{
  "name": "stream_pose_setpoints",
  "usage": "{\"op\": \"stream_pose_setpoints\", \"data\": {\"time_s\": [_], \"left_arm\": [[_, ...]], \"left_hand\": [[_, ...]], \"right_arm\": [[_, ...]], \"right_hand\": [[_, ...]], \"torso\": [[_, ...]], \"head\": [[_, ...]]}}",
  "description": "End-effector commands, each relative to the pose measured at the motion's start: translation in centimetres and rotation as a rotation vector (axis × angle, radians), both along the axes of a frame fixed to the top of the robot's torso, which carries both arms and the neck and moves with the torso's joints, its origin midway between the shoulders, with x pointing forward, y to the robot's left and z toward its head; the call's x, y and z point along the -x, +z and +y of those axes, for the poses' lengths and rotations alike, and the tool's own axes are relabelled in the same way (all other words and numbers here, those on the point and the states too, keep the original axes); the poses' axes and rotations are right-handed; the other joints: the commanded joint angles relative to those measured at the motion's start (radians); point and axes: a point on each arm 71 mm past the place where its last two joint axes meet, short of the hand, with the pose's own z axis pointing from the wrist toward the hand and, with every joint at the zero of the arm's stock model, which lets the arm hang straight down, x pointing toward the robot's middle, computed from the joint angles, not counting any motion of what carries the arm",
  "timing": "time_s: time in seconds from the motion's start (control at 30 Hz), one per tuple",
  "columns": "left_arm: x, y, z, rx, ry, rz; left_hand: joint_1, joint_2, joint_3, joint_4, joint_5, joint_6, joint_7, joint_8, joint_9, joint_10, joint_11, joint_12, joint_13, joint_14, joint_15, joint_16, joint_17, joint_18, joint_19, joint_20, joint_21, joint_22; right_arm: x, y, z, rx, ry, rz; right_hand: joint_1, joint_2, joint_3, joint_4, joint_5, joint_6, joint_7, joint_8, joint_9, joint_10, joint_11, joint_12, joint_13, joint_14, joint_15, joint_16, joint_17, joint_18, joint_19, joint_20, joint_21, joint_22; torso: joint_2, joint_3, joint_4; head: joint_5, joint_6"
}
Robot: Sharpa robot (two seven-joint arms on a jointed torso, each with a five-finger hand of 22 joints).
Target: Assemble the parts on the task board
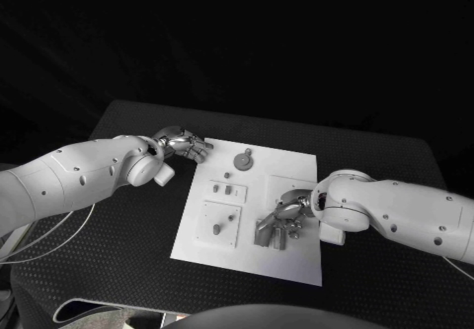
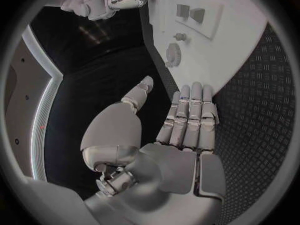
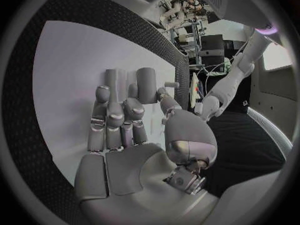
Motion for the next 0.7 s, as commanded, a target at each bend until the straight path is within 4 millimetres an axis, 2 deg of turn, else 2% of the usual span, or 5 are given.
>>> {"op": "stream_pose_setpoints", "data": {"time_s": [0.03,0.1,0.2,0.5,0.7], "left_arm": [[0.05,0.03,-0.26,0.002,-0.019,0.002],[0.04,0.03,-0.25,0.002,-0.018,0.002],[0.04,0.02,-0.26,0.002,-0.019,0.003],[0.05,-0.03,-0.30,-0.002,-0.020,0.010],[0.04,-0.04,-0.25,-0.007,-0.020,0.008]], "left_hand": [[-0.002,-0.004,-0.001,-0.006,-0.006,-0.007,-0.001,-0.003,-0.001,-0.009,0.000,-0.003,-0.001,-0.006,0.002,-0.004,0.001,0.005,-0.007,-0.003,-0.001,-0.002],[-0.002,-0.004,-0.001,-0.006,-0.006,-0.008,-0.001,-0.003,-0.001,-0.009,0.000,-0.003,-0.001,-0.006,0.002,-0.004,0.001,0.005,-0.007,-0.003,-0.001,-0.002],[-0.002,-0.004,-0.001,-0.006,-0.006,-0.008,-0.001,-0.003,-0.001,-0.010,0.000,-0.003,-0.001,-0.006,0.002,-0.004,0.002,0.005,-0.007,-0.003,-0.001,-0.002],[-0.003,-0.004,-0.002,-0.006,-0.006,-0.008,-0.001,-0.003,-0.001,-0.010,0.000,-0.003,-0.001,-0.007,0.002,-0.005,0.002,0.005,-0.007,-0.003,-0.001,-0.002],[-0.004,-0.006,-0.002,-0.006,-0.006,-0.008,-0.001,-0.002,-0.001,-0.010,0.000,-0.002,-0.001,-0.007,0.003,-0.005,0.003,0.005,-0.007,-0.002,-0.001,-0.002]], "right_arm": [[0.18,-0.26,0.03,0.016,0.021,0.001],[0.19,-0.26,0.03,0.016,0.021,0.000],[0.17,-0.26,0.04,0.014,0.019,-0.003],[0.10,-0.21,0.05,0.009,0.006,-0.013],[0.14,-0.21,0.06,0.009,0.010,-0.010]], "right_hand": [[0.005,-0.008,0.040,-0.042,0.004,-0.002,0.006,0.002,-0.001,-0.010,-0.002,-0.006,-0.004,0.000,-0.009,-0.003,0.000,0.006,-0.009,0.000,-0.005,0.018],[-0.005,-0.021,0.040,-0.039,0.004,-0.003,0.007,0.000,-0.002,-0.014,-0.001,-0.011,-0.009,-0.002,-0.008,-0.004,-0.001,0.006,-0.009,0.001,-0.006,0.017],[-0.030,-0.054,0.041,-0.031,0.004,-0.006,0.008,-0.003,-0.003,-0.018,0.001,-0.015,-0.012,-0.004,-0.007,-0.006,-0.002,0.006,-0.008,0.003,-0.009,0.015],[-0.092,-0.135,0.091,0.020,0.004,-0.014,0.011,-0.011,-0.004,-0.025,0.003,-0.020,-0.015,-0.009,-0.005,-0.009,-0.005,0.006,-0.006,0.000,-0.018,0.014],[-0.109,-0.167,0.117,0.044,0.004,-0.016,0.011,-0.012,-0.002,-0.028,0.003,-0.019,-0.015,-0.011,-0.005,-0.008,-0.005,0.006,-0.006,-0.001,-0.019,0.016]], "torso": [[0.000,-0.0001,-0.0006],[0.000,0.0002,-0.0010],[0.000,0.0002,-0.0009],[0.000,0.0003,-0.0010],[0.000,0.0005,-0.0014]], "head": [[0.000,-0.001],[0.002,-0.001],[0.001,-0.002],[0.002,-0.002],[0.002,-0.003]]}}
